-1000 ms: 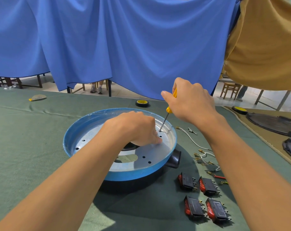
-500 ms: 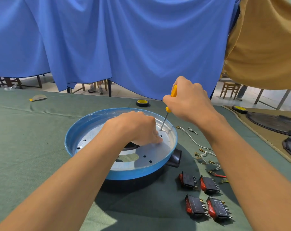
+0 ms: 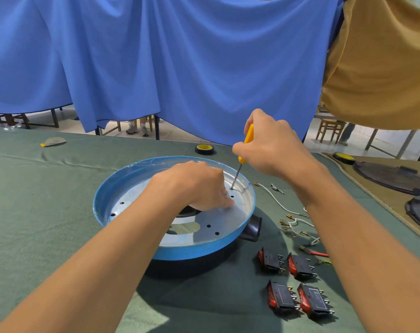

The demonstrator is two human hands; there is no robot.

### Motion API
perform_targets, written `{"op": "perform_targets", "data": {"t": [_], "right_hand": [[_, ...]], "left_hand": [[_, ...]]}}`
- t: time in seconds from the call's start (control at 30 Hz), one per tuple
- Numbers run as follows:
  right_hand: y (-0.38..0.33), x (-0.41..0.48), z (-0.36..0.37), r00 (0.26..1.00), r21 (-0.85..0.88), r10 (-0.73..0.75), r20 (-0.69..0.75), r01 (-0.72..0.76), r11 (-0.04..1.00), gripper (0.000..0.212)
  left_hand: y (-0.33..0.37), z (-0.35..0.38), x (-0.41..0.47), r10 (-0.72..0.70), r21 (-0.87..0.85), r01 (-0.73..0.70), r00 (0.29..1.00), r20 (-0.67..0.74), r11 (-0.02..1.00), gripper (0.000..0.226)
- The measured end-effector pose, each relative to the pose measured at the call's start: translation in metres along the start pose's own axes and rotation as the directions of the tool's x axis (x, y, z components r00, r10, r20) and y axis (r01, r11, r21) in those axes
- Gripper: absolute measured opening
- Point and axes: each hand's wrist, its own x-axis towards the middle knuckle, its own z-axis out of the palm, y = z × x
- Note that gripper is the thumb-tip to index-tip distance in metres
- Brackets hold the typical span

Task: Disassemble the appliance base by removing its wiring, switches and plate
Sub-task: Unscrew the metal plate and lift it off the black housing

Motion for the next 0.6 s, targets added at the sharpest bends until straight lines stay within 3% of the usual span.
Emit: {"op": "perform_targets", "data": {"t": [0.17, 0.33, 0.43, 0.6], "right_hand": [[0.0014, 0.0009, 0.004, 0.999, -0.066, 0.006, -0.053, -0.01, 0.998, 0.038], [0.0024, 0.0028, 0.0021, 1.0, -0.022, -0.011, -0.025, 0.01, 1.0, 0.019], [0.0025, 0.0021, -0.0013, 1.0, -0.039, -0.006, 0.004, 0.006, 0.999, 0.023], [0.0035, 0.0023, 0.0016, 0.998, -0.114, 0.002, -0.069, -0.01, 0.993, 0.036]], "left_hand": [[-0.0003, 0.0003, 0.0009, 0.001, -0.001, -0.001, 1.0, -0.004, 1.0, 0.049], [-0.0005, 0.0008, 0.0008, 0.007, 0.005, -0.007, 1.0, -0.007, 1.0, 0.05], [-0.0006, 0.001, 0.0004, 0.001, 0.003, -0.001, 1.0, -0.01, 1.0, 0.049], [-0.0017, 0.0016, 0.0013, -0.003, 0.014, 0.003, 1.0, -0.014, 1.0, 0.05]]}}
